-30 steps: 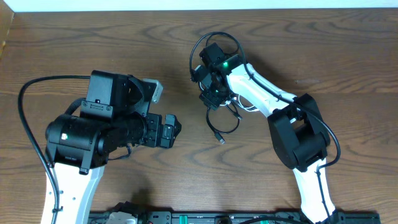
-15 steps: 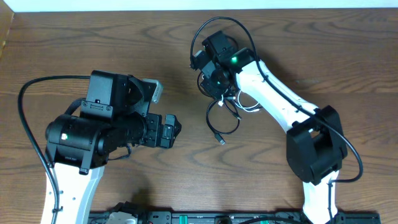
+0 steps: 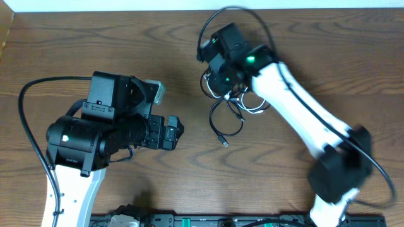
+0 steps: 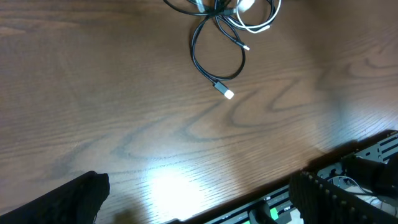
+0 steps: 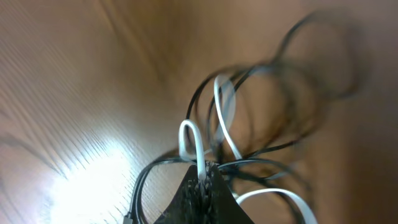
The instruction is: Untangle cables
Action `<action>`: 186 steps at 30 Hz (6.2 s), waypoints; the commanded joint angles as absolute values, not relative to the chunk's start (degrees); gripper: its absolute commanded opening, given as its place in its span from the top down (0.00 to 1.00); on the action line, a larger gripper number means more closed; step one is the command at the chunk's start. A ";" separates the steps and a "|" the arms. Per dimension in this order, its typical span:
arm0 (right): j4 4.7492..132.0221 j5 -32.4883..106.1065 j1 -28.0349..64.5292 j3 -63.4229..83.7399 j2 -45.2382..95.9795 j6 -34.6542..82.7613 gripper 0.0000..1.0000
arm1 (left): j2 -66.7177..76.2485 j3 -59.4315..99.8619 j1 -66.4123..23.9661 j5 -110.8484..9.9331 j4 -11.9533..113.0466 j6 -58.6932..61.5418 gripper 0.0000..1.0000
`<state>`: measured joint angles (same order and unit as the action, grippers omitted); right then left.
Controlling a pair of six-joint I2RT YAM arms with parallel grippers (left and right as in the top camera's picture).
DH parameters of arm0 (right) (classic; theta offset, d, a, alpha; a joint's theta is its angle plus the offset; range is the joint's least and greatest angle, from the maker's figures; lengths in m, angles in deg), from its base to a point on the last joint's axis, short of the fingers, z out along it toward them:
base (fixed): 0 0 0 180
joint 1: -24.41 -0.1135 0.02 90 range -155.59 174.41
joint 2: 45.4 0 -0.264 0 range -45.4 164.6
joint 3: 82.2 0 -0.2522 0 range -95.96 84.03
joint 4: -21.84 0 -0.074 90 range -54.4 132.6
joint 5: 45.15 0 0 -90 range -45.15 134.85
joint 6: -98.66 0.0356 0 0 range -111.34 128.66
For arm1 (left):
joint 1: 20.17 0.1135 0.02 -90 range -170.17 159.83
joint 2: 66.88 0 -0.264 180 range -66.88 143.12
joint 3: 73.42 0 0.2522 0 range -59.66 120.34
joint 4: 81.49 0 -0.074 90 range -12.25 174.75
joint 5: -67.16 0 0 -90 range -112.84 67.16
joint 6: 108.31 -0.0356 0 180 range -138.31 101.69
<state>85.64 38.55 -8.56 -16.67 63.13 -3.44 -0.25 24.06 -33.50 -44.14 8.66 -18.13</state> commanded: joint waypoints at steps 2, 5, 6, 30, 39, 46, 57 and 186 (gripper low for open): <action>83.87 43.73 -8.95 -17.57 49.14 -2.48 0.99 | -0.27 25.02 -33.32 -44.82 8.48 -17.84 0.02; 82.69 44.93 -8.95 -17.57 42.67 -1.85 0.99 | -0.27 25.00 -33.32 -44.82 8.48 -17.84 0.02; 82.17 44.93 -8.95 -17.57 40.33 -1.63 0.99 | -0.27 25.00 -33.32 -44.82 8.50 -17.86 0.02; 71.96 83.31 -8.91 -17.57 3.39 0.03 0.99 | -0.27 24.96 -33.32 -44.60 8.48 -18.50 0.02; 63.00 107.33 -8.91 -17.57 -1.72 -0.01 0.99 | -0.23 24.96 -33.32 -44.60 8.46 -18.48 0.02; 40.31 129.58 -8.91 -17.57 -1.94 -8.16 0.99 | -0.23 24.96 -33.32 -44.60 8.50 -18.50 0.02; 51.33 120.58 -9.08 -17.52 -1.09 -10.31 0.99 | -0.23 24.96 -33.32 -44.62 8.46 -18.48 0.02; 50.36 58.26 72.68 6.87 63.48 42.04 0.99 | 4.43 24.96 -33.54 -44.67 5.05 -15.00 0.02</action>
<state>51.79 57.02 69.27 9.14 63.85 41.50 3.53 24.11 -33.50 -44.14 5.29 -15.33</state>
